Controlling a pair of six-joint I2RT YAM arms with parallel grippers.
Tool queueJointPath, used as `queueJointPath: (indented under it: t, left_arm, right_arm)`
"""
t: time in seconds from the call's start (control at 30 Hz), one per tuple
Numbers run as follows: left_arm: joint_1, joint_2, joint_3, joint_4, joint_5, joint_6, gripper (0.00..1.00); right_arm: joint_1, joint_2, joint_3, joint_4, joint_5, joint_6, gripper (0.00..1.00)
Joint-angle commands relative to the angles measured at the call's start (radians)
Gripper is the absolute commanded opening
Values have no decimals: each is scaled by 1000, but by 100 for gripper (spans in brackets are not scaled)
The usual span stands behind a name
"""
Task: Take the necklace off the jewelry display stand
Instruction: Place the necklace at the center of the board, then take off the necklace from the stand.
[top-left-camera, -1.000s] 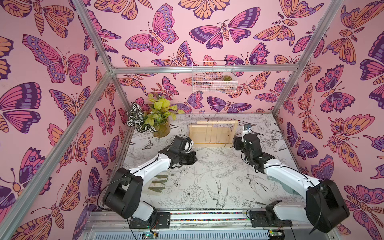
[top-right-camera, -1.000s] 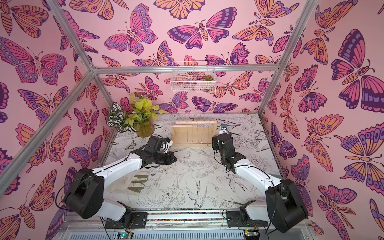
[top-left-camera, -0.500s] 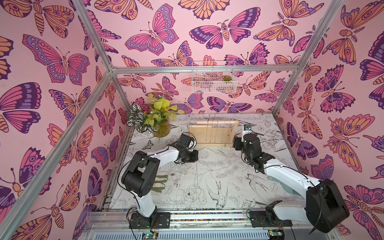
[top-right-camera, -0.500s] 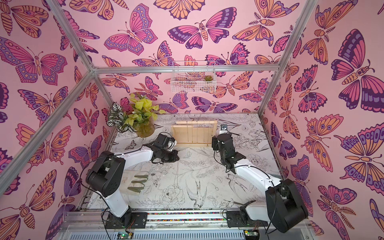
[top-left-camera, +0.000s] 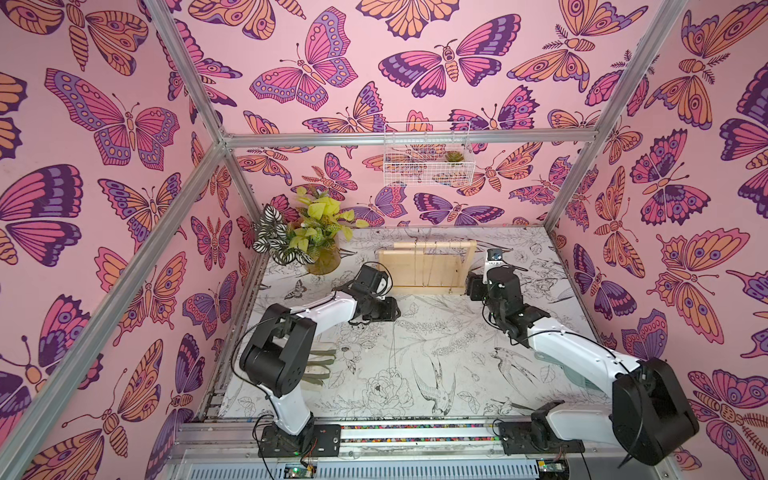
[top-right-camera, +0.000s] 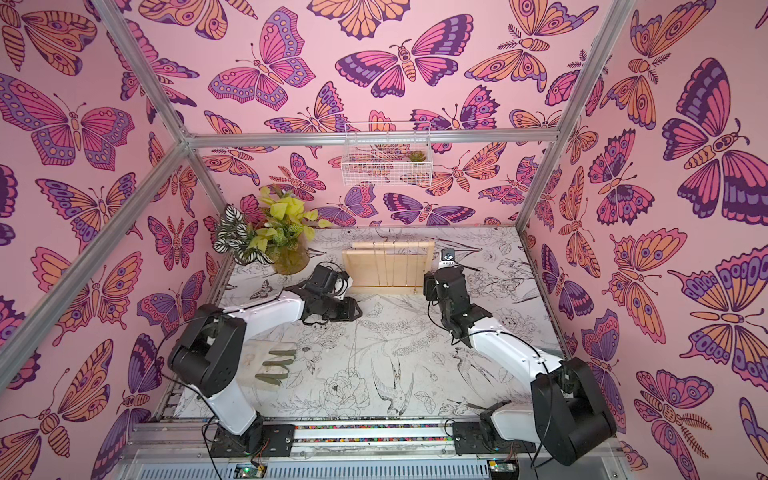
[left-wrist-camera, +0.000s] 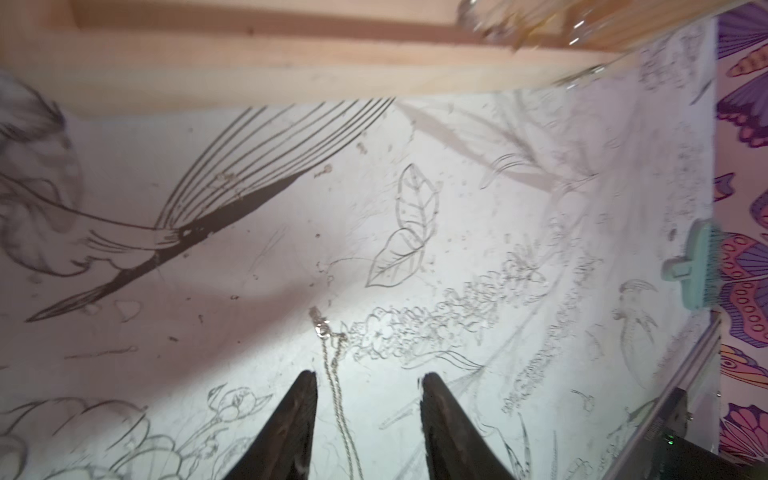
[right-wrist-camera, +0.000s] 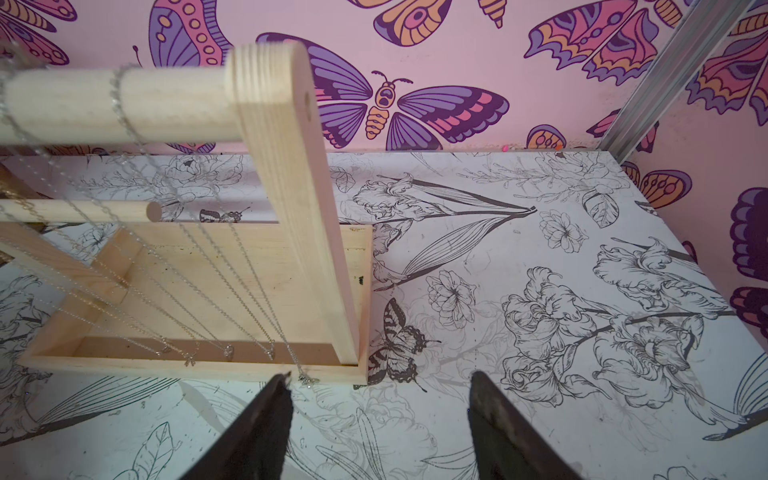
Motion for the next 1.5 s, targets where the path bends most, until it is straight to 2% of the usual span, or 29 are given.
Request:
queueJointPath:
  t: [0.0,0.07,0.17,0.27,0.37,0.5,0.73,0.9,1.07,1.27,1.47]
  left_arm:
    - [6,-142,14,66,5,-11,42]
    - [-5,-179,22,129,-43,22,36]
    - [-33,-186,32,240,-156,111,38]
    - [-68,-162,3,436,-216,174,37]
    - [-102,-122,-21,596,-262,189,32]
    - [-153,-83,-41,721,-366,235,31]
    - [-183,-44,-45,804,-426,255,32]
    - [-208,-20,-18,809,-509,285,34]
    - [-212,22,18,810,-539,288,30]
    - [-226,60,59,791,-661,313,28]
    - [-227,88,73,811,-659,305,28]
  right_arm:
    - [-2,-8,-8,-8,-4,18,70]
    - [-2,-5,-8,-3,-2,19,70]
    - [-2,4,-4,1,-3,24,69]
    - [-2,15,9,1,6,24,69]
    - [-2,12,28,-10,26,15,69]
    - [-5,37,79,-46,78,15,67]
    - [-13,75,131,-89,99,12,66]
    - [-28,67,140,-101,102,16,65]
    - [-29,59,136,-103,96,29,65]
    - [-29,46,119,-97,94,31,65]
    - [-29,49,114,-96,93,27,65]
